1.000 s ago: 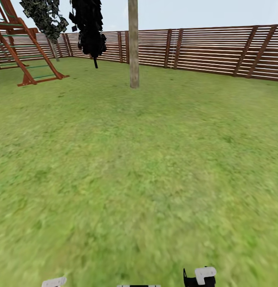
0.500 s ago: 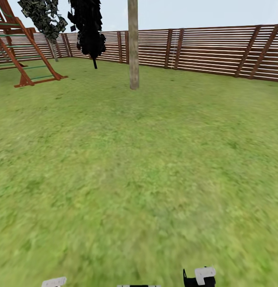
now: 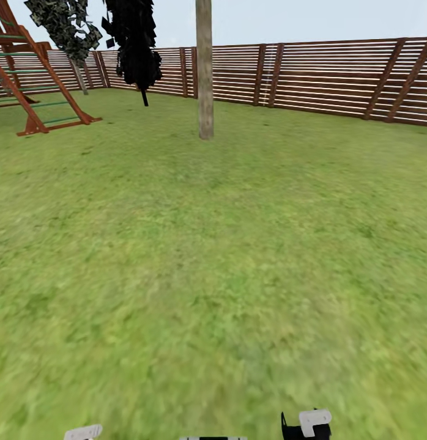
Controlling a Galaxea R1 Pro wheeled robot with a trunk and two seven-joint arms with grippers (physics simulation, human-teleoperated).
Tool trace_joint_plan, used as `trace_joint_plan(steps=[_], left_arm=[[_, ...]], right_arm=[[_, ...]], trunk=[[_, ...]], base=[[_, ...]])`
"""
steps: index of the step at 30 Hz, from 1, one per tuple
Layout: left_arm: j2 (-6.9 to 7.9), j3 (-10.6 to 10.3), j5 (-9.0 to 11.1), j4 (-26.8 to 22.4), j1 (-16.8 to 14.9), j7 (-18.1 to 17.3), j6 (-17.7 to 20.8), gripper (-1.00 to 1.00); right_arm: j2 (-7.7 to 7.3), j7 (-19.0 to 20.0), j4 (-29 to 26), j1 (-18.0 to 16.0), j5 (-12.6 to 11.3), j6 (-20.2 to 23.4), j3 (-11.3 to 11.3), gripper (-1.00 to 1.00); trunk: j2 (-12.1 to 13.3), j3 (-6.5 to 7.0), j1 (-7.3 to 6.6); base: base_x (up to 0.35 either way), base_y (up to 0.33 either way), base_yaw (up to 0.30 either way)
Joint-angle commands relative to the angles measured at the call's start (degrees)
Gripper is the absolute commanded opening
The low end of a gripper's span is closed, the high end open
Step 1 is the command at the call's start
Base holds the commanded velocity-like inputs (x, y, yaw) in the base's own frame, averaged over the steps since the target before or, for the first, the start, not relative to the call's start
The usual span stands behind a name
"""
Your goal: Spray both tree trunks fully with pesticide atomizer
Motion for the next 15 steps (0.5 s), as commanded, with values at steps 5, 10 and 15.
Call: trace_joint_plan(steps=[5, 10, 15], left_arm=[[0.00, 0.01, 0.01, 0.00, 0.00, -0.02, 0.00, -1.00], [0.00, 0.01, 0.01, 0.00, 0.00, -0.02, 0.00, -1.00], [0.00, 0.01, 0.01, 0.00, 0.00, -0.02, 0.00, -1.00]], right_arm=[[0.00, 0.00, 0.00, 0.00, 0.04, 0.00, 0.00, 1.00], [0.00, 0.00, 0.00, 0.00, 0.04, 0.00, 0.00, 1.00], [0.00, 0.00, 0.00, 0.00, 0.04, 0.00, 0.00, 1.00]], trunk=[[0.00, 0.00, 0.00], [0.00, 0.00, 0.00], [0.00, 0.00, 0.00]], base=[[0.341, 0.000, 0.000], [0.341, 0.000, 0.000], [0.341, 0.000, 0.000]])
